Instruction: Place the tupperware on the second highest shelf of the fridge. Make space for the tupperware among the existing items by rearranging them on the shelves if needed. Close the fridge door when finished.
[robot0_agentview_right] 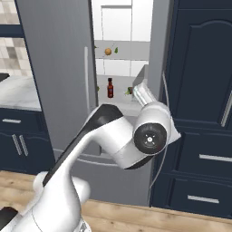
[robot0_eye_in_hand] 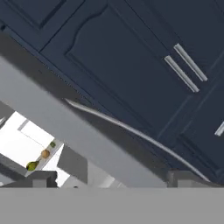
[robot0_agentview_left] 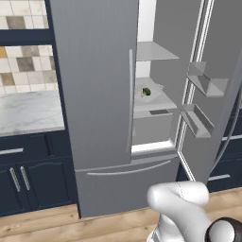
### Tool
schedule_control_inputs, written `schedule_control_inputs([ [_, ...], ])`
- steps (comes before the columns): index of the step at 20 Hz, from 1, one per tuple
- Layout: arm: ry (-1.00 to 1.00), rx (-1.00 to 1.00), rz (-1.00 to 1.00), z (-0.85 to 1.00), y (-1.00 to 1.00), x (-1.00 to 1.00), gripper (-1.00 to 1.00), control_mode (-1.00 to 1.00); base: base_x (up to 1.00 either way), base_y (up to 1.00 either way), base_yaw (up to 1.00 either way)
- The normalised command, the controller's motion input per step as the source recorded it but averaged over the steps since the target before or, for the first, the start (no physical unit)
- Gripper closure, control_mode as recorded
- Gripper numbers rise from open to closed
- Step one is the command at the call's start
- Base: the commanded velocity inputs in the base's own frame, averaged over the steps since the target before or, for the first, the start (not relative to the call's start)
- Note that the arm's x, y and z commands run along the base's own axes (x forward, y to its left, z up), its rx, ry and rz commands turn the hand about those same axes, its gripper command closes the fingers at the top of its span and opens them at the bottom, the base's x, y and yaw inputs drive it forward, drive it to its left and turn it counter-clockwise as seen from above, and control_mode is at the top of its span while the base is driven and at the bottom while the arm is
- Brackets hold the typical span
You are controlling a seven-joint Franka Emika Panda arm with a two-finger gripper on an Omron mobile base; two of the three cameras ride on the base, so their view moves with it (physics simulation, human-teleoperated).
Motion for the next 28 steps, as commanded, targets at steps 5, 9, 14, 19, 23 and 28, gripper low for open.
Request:
schedule_control_inputs([
  [5, 0.11, 0.03, -0.12, -0.35, -0.53, 0.49, -1.0, -1.0, 0.0, 0.0, 0.0],
  [9, 0.1, 0.26, -0.12, -0.26, -0.52, 0.63, -1.0, -1.0, 0.0, 0.0, 0.0],
  [14, 0.01, 0.42, -0.05, -0.13, -0.63, 0.45, -1.0, -1.0, 0.0, 0.0, 0.0],
  [19, 0.0, 0.48, 0.0, -0.26, -0.71, 0.29, -1.0, -1.0, 0.0, 0.0, 0.0],
  [23, 0.04, 0.35, 0.07, -0.62, -0.46, 0.18, -1.0, -1.0, 0.0, 0.0, 0.0],
  [28, 0.0, 0.23, 0.15, -0.67, -0.19, 0.07, -1.0, -1.0, 0.0, 0.0, 0.0],
])
